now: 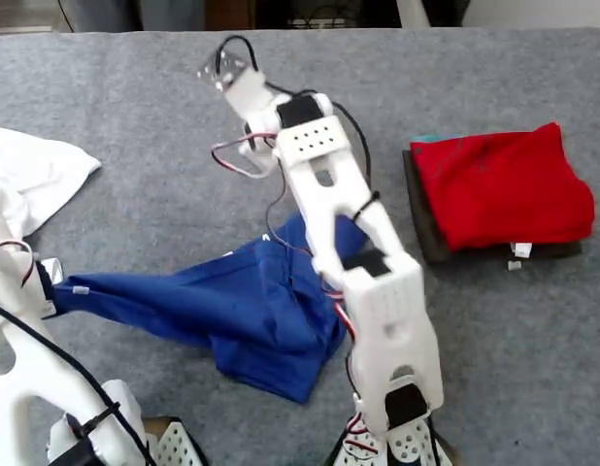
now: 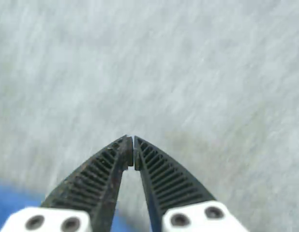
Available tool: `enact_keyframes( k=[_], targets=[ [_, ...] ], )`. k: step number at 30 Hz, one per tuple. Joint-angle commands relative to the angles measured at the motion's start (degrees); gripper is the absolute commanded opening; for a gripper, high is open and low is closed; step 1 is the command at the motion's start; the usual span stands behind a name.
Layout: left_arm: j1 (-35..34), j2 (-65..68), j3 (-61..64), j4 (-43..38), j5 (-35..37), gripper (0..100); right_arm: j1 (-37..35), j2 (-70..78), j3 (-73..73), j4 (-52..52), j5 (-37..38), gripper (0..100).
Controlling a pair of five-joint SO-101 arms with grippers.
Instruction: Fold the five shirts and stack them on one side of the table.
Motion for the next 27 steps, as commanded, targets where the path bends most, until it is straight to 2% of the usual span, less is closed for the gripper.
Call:
enact_keyframes(
  k=[1,5,7,10,13,18,21,27],
  targets=[
    [0.0,-0.1,0.9,0.2,-0.4,3,1.1,7.9,-23.3,3.8,-5.6,2.4],
    [0.0,-0.1,0.8,0.2,-0.4,3,2.3,14.3,-43.0,16.3,-11.3,11.7],
    [0.2,-0.1,0.8,0.2,-0.4,3,3.1,16.2,-50.9,22.0,-12.4,12.8],
    [0.4,-0.1,0.8,0.1,-0.4,3,3.2,14.2,-49.1,31.6,-7.5,12.8],
    [0.5,-0.1,0.8,0.1,-0.4,3,4.4,10.9,-43.5,32.2,-4.6,12.7],
    [0.1,-0.1,0.8,0.1,-0.4,3,3.3,-5.0,-23.4,32.3,-4.4,12.7],
    [0.4,-0.1,0.8,0.1,-0.4,3,1.3,-18.9,-3.0,32.0,-4.0,12.7],
    [0.4,-0.1,0.9,0.0,-0.4,3,-2.5,-44.2,35.4,30.9,3.3,12.9]
  ],
)
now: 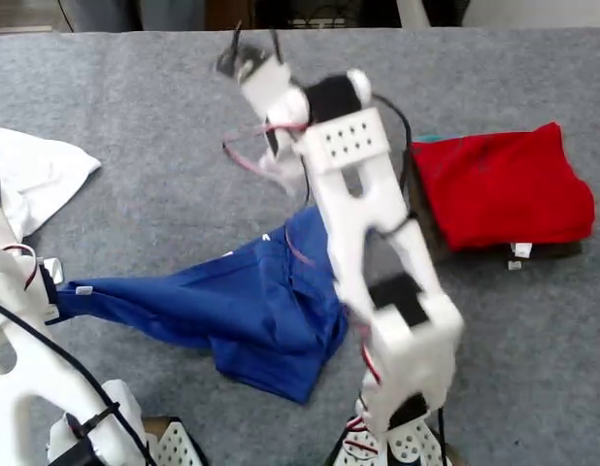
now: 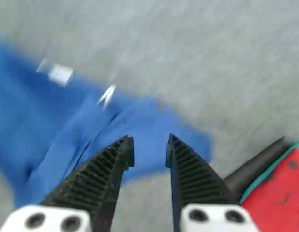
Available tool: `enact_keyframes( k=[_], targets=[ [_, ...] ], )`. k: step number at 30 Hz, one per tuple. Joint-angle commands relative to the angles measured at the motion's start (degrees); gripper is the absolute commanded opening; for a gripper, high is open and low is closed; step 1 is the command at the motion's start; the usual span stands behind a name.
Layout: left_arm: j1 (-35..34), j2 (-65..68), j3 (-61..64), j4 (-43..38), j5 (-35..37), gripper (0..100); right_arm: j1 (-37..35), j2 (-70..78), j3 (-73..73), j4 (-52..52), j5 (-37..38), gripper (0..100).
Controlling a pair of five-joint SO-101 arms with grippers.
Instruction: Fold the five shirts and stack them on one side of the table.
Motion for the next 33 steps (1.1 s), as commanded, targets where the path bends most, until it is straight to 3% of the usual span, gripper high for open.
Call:
enact_keyframes(
  k=[1,11,20,31,33],
  targets=[
    [0.4,-0.1,-0.3,0.1,-0.4,3,-2.3,-18.0,23.8,-1.2,3.2,12.9],
    [0.0,-0.1,0.1,0.1,-0.4,3,-14.4,-39.0,59.2,-6.9,3.3,13.1],
    [0.4,-1.2,0.3,0.1,-0.3,3,-26.1,-39.0,66.4,-11.7,-2.5,13.1],
    [0.5,-13.5,3.7,0.4,-0.4,3,-21.5,-33.5,75.6,-23.9,-2.1,12.3],
    [0.5,-15.5,4.7,0.3,-1.5,3,-20.6,-32.5,75.2,-25.8,-2.1,7.7]
  ],
)
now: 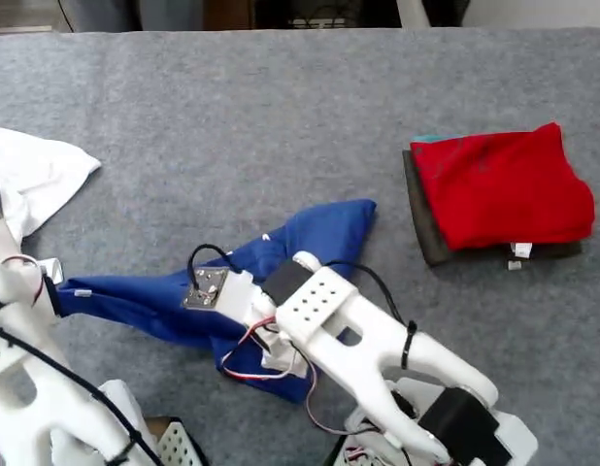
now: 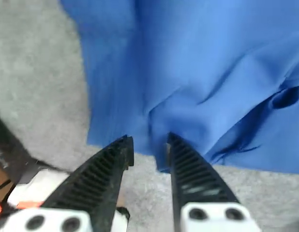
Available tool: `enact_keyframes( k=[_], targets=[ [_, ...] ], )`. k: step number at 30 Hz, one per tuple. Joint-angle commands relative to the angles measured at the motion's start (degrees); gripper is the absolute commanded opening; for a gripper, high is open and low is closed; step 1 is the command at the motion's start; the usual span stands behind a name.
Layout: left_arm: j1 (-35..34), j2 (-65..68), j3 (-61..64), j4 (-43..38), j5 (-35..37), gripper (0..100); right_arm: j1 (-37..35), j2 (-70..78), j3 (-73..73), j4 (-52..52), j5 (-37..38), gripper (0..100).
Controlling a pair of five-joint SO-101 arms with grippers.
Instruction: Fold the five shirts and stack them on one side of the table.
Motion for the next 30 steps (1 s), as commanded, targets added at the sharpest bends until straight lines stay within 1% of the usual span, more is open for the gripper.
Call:
enact_keyframes(
  k=[1,2,3,6,12,16,18,20,23,25,27,30],
  targets=[
    [0.5,-3.9,0.7,0.3,-2.5,3,2.2,1.2,-0.5,-3.5,0.0,3.5],
    [0.5,-4.4,0.8,0.4,-3.3,3,2.5,1.6,-1.0,-4.0,0.0,0.8],
    [0.3,-4.7,0.8,0.4,-3.7,3,3.0,1.8,-1.6,-4.2,0.0,2.2],
    [0.1,-4.9,0.8,0.6,-3.9,3,4.7,2.0,-4.5,-4.4,0.5,1.3],
    [0.0,-4.9,0.8,2.2,-3.9,3,9.2,2.1,-13.9,-2.5,6.7,1.4],
    [0.0,-4.9,0.8,2.6,-3.9,3,14.4,2.4,-21.1,-3.9,9.8,1.4],
    [0.0,-4.9,0.8,2.6,-3.9,3,17.4,4.4,-25.0,-5.3,10.3,1.4],
    [0.0,-4.9,0.7,2.6,-3.9,3,18.6,7.8,-29.6,-1.2,10.4,1.5],
    [0.0,-4.9,0.6,2.9,-4.0,3,17.0,11.5,-34.2,9.6,10.5,2.5],
    [0.2,-4.9,0.7,2.7,-4.0,3,14.9,11.3,-33.4,13.5,9.9,5.7],
    [0.4,-4.8,0.7,2.6,-4.0,3,12.0,8.7,-30.2,15.1,8.0,10.0],
    [0.5,-4.8,0.7,2.5,-4.0,3,7.5,2.1,-22.0,14.2,6.4,16.5]
  ],
)
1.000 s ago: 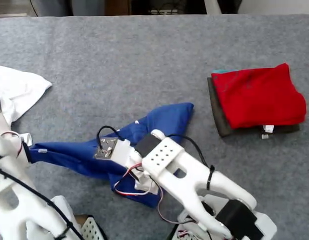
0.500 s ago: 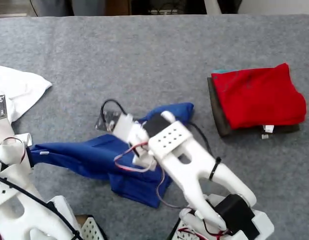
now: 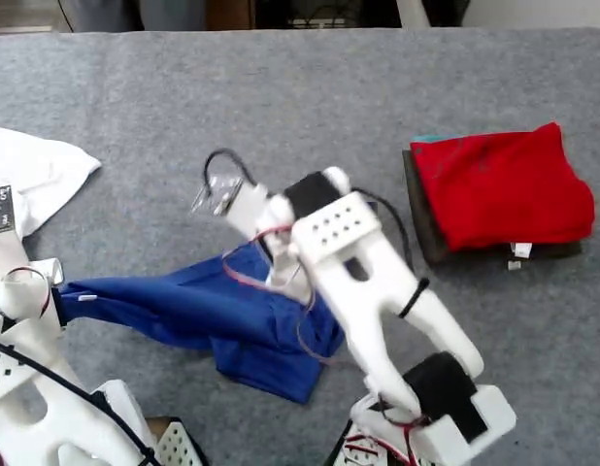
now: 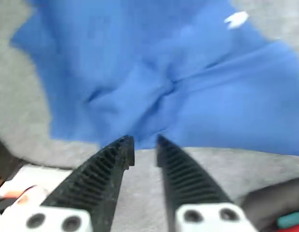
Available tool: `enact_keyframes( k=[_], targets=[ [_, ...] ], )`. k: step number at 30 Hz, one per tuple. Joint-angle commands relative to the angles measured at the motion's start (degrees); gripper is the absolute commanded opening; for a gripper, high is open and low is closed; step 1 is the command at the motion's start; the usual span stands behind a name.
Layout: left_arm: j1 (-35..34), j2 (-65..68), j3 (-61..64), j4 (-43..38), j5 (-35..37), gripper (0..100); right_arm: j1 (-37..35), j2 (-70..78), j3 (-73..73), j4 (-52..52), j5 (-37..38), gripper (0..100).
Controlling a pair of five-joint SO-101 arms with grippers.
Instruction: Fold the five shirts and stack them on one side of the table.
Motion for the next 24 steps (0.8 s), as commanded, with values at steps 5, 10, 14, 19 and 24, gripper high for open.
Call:
enact_keyframes(
  k=[5,10,14,19,24],
  targets=[
    [0.6,-0.9,-0.2,-0.1,-0.4,3,-4.9,-11.6,18.9,-9.1,-4.0,20.2],
    [0.5,-0.9,-0.7,-0.1,-0.1,3,-2.2,-7.8,26.6,-20.4,-5.4,20.1],
    [0.5,-0.9,-0.7,-0.1,-0.3,3,-1.6,-2.7,26.3,-23.6,-5.2,19.4],
    [0.5,-0.9,-0.3,-0.1,-0.4,3,-1.4,-0.7,21.8,-23.4,-5.7,0.8],
    [0.2,-0.9,-0.2,-0.1,-0.4,3,-1.1,-0.7,17.5,-21.7,-6.2,1.4]
  ],
)
